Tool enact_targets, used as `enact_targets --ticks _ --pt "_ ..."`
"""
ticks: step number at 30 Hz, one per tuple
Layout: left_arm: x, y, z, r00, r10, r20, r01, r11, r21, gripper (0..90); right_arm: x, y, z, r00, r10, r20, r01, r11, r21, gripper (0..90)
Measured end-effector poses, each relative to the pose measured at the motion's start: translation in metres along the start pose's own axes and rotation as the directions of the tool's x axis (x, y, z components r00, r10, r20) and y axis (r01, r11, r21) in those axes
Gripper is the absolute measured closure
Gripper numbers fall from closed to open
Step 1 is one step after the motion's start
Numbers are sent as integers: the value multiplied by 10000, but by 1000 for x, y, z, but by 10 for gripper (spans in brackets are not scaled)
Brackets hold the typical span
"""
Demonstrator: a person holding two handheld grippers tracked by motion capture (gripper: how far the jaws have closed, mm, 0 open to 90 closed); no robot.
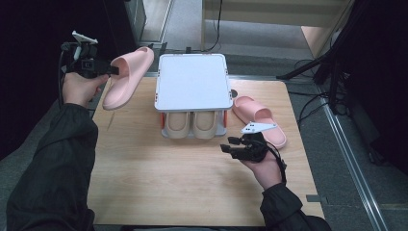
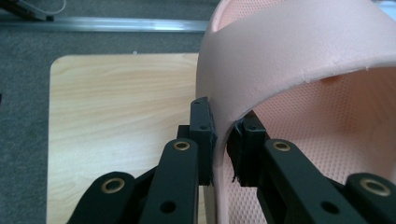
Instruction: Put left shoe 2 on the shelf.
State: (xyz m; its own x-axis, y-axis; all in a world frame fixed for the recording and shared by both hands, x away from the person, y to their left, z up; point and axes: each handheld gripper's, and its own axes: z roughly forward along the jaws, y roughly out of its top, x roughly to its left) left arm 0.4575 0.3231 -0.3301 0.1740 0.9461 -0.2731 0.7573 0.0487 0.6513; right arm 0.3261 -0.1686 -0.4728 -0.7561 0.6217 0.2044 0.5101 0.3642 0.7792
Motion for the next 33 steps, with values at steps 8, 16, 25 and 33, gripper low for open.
enact_targets --ticks 8,16,25,33 --pt "-28 22 -6 9992 367 146 -367 9993 9 803 0 1 1 10000 -27 -37 27 10000 16 535" --pt "-58 36 7 9976 589 362 -592 9982 78 801 0 1 0 10000 -9 -52 9 10000 10 535" --pt "-85 37 34 9942 870 627 -896 9951 405 797 0 1 0 9999 -39 -95 39 10000 -30 535" --pt "-101 36 55 9940 967 505 -993 9938 509 777 1 1 0 9999 -56 -106 55 10000 -12 535"
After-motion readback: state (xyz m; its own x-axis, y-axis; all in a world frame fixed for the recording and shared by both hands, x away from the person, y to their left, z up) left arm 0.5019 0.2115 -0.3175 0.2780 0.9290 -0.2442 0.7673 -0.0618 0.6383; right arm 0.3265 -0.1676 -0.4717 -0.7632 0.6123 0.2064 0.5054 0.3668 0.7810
